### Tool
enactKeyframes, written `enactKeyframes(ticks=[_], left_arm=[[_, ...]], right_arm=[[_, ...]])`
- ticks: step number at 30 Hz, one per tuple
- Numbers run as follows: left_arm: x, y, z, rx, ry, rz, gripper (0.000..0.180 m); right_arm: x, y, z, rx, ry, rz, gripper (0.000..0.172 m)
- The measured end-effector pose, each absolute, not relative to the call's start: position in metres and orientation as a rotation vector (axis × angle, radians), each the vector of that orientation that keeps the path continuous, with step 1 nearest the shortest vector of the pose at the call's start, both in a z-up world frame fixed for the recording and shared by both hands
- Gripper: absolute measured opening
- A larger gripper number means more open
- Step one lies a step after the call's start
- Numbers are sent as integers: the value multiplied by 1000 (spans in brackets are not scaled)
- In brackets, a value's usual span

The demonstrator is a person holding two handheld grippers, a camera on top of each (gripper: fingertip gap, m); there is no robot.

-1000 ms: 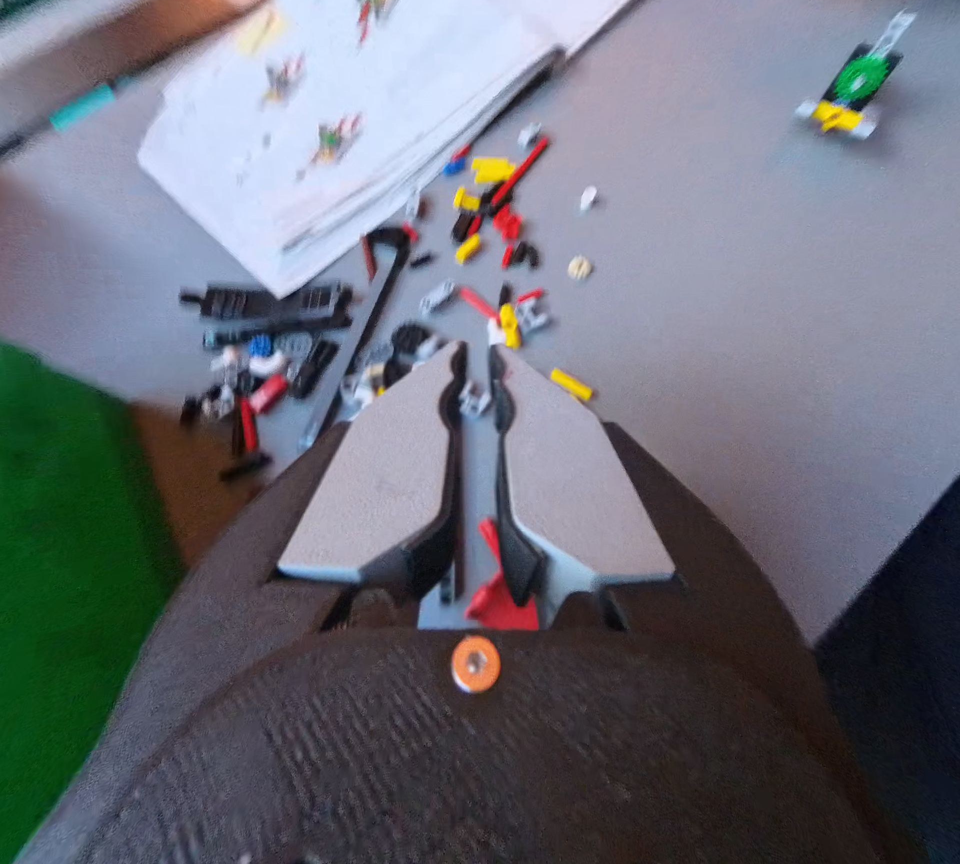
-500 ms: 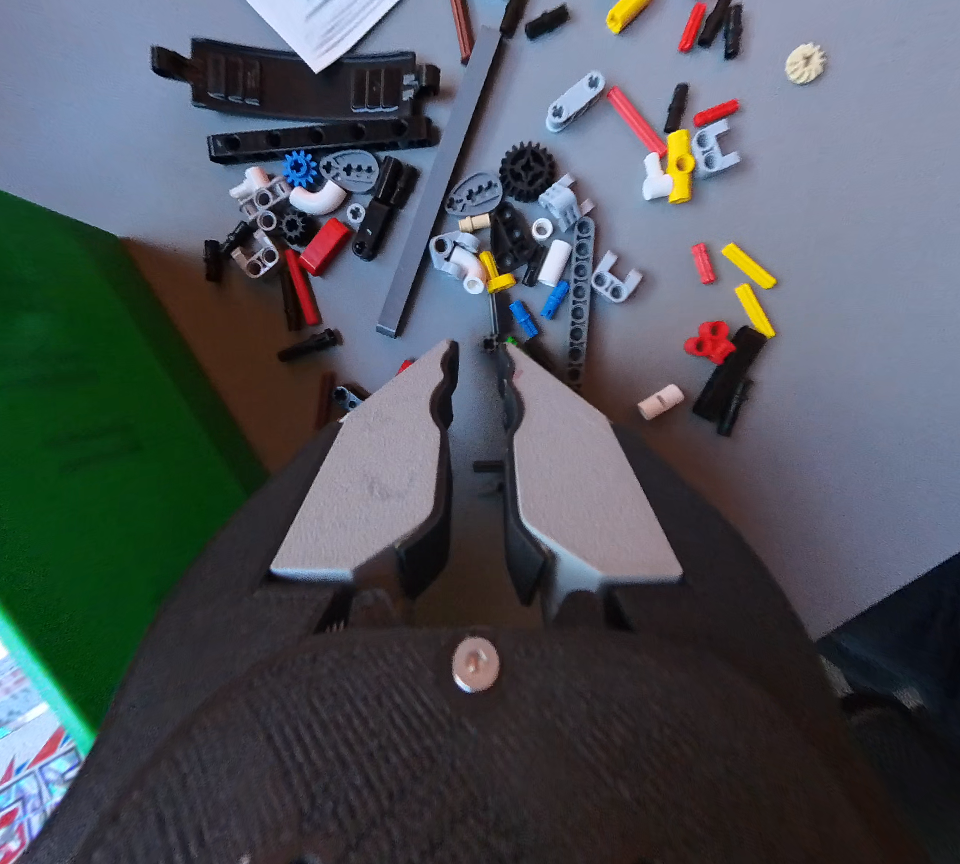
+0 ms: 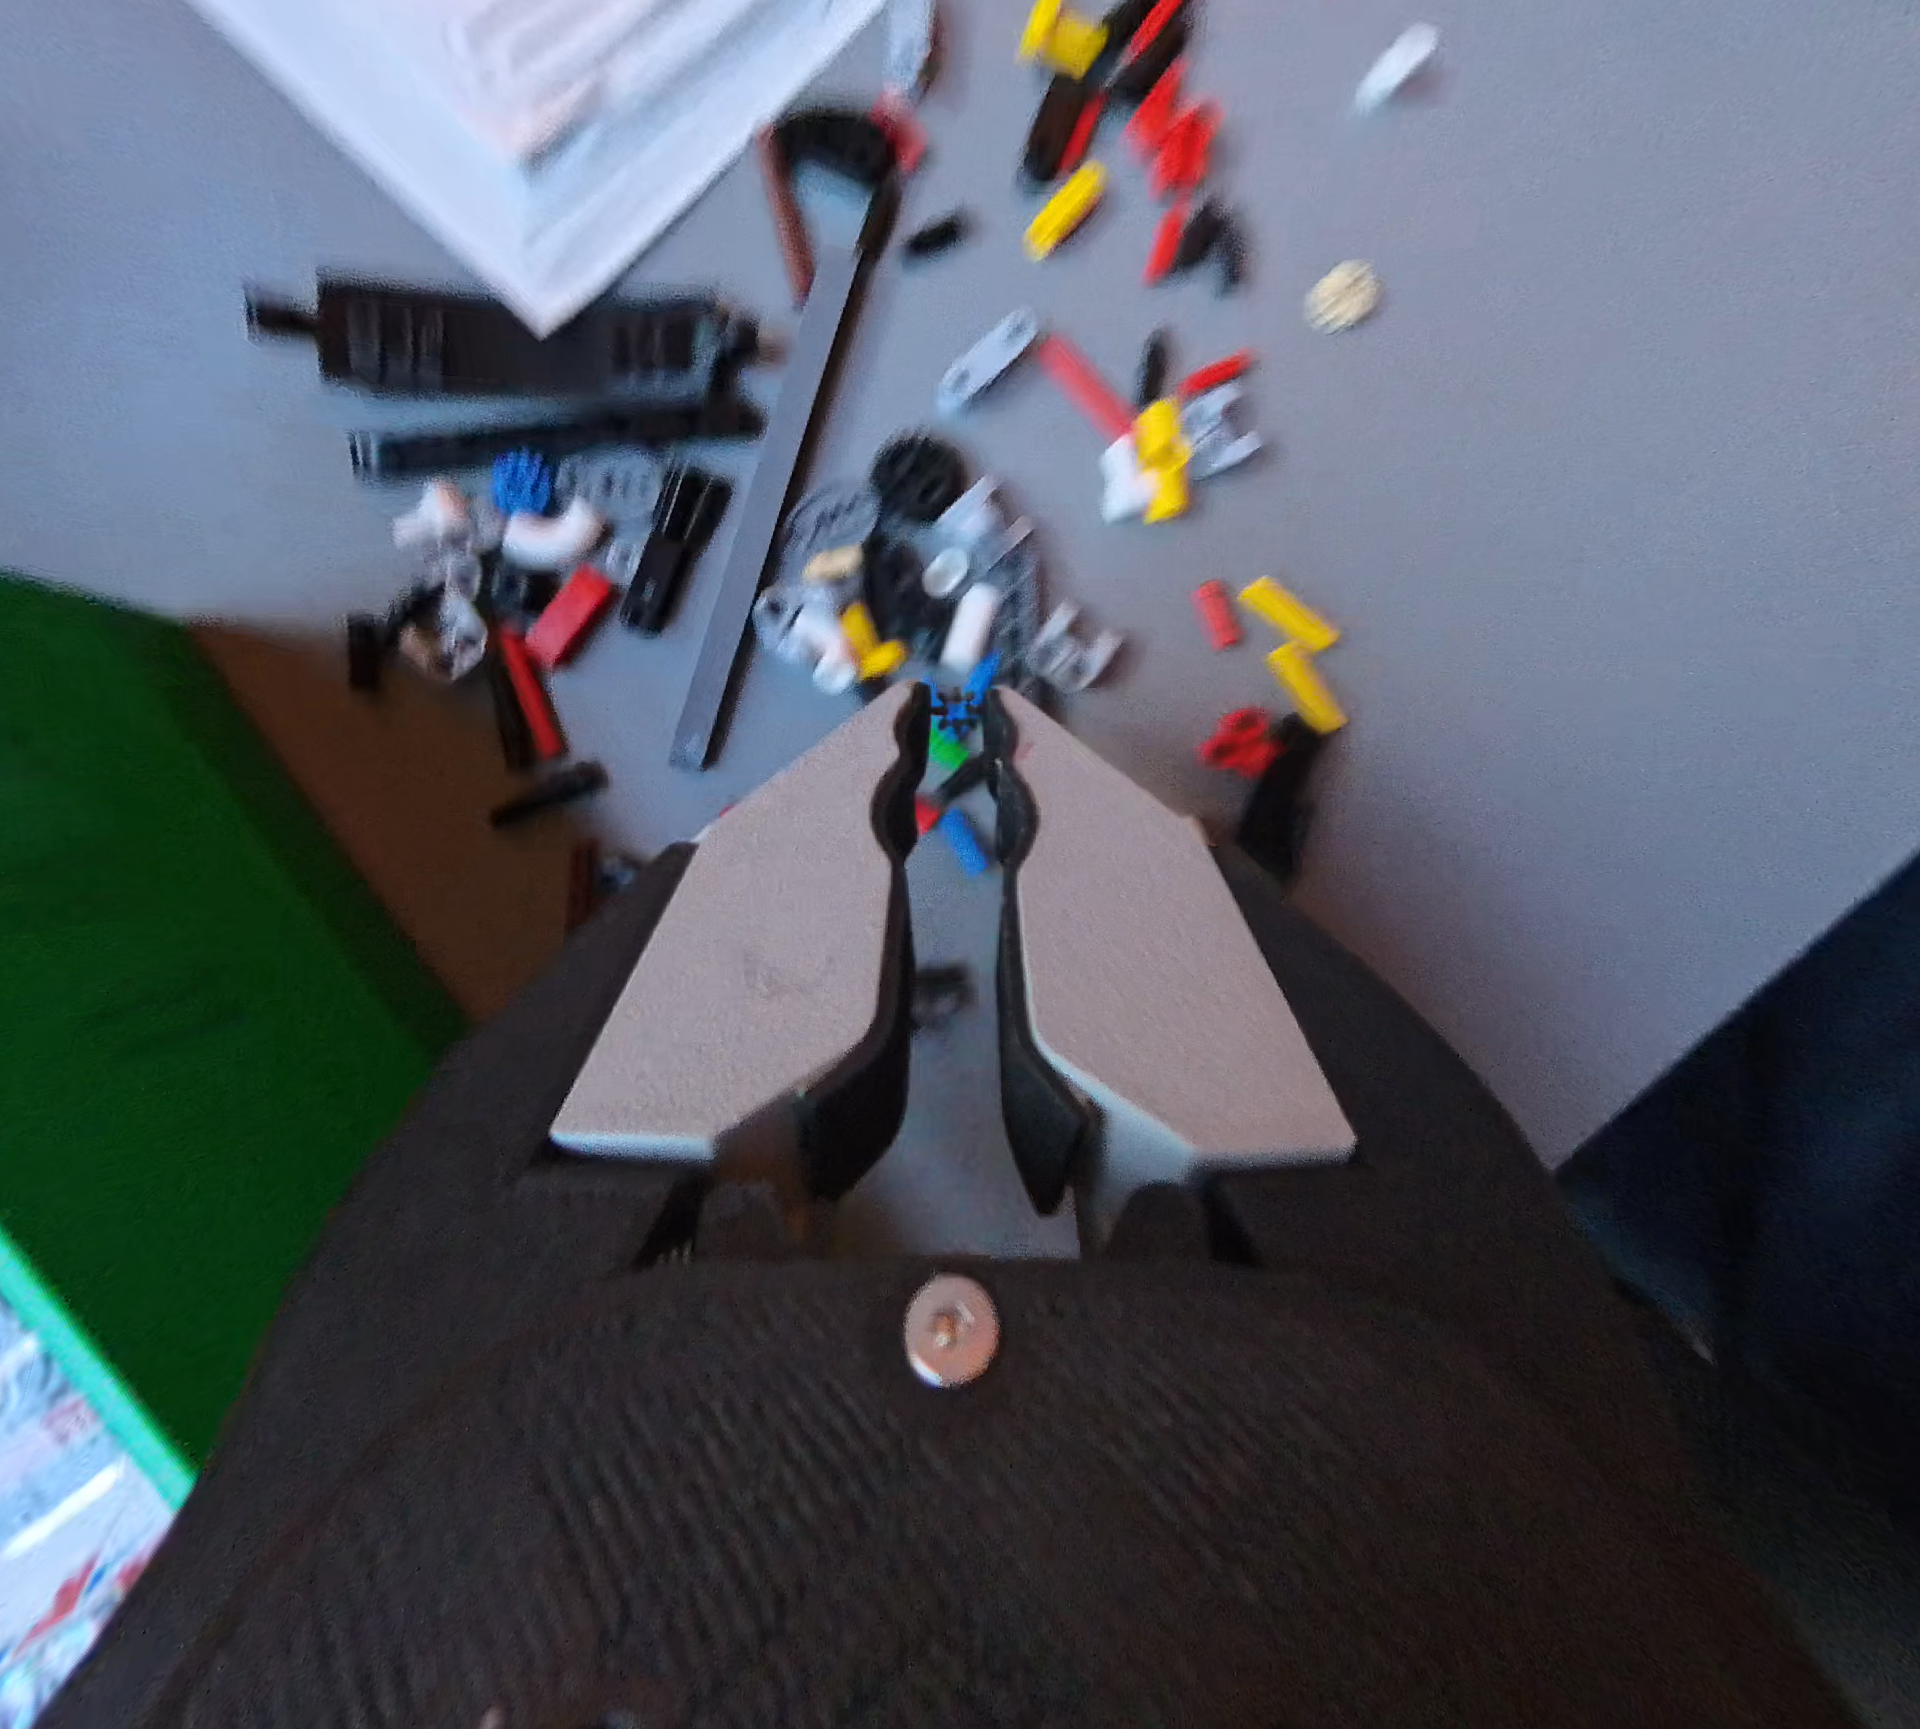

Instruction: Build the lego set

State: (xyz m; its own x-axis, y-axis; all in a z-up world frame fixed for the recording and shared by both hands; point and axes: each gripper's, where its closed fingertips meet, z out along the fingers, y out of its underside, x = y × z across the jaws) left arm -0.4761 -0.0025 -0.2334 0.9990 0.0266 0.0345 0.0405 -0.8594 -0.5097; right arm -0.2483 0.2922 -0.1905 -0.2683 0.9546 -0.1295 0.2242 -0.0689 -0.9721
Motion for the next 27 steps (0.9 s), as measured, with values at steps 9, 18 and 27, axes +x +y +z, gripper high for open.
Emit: enactKeyframes(ticks=[9, 18, 27], left_arm=[[-301, 113, -184, -1921, 341, -554, 6], [-255, 164, -186, -1746, 376, -747, 6], [-225, 167, -156, -1497, 580, -621, 6]], right_arm=[[-234, 217, -204, -996, -1954, 1408, 23], [-213, 221, -206, -947, -2064, 1350, 22], [-211, 196, -167, -778, -1921, 1413, 0]])
